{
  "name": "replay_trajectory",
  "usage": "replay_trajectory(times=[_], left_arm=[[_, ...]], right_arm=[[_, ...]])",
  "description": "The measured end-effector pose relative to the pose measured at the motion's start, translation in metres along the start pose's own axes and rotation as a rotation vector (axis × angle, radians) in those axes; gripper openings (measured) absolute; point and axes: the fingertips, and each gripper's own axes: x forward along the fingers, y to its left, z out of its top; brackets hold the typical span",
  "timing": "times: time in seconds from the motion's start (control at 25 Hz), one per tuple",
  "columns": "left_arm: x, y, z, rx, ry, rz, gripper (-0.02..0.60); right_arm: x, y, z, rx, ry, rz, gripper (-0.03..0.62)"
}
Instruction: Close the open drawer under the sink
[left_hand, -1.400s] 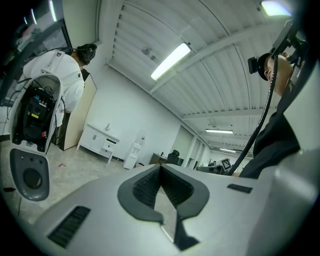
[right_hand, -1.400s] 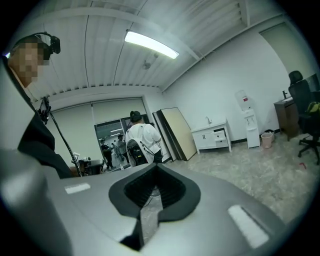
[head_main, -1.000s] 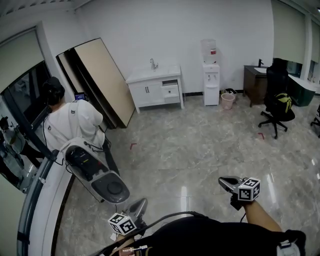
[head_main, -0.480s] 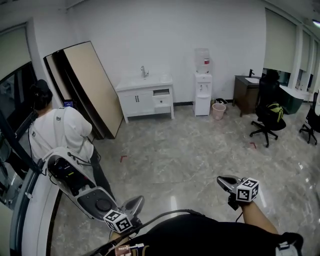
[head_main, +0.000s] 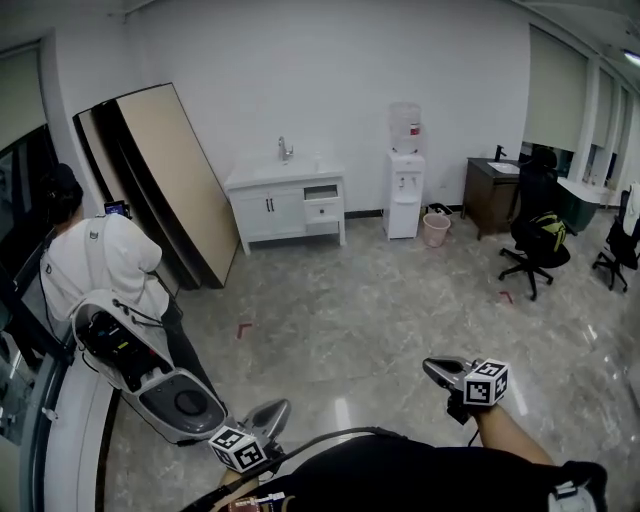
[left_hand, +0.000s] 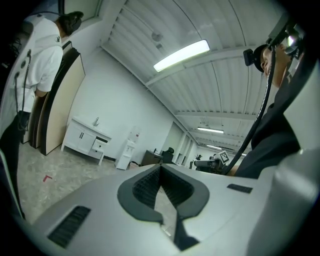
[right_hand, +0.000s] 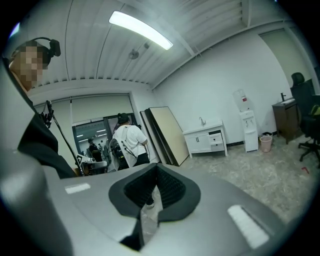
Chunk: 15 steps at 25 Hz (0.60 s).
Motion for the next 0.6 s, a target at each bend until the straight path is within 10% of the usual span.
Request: replay_trajectory(times=[0.6], left_arm=[[0.097, 0.076, 0.009, -0.021, -0.068, 0.157, -0.003]], right_arm=[[0.099, -0.138, 0.026, 0.026, 0.062, 0.133, 0.002]])
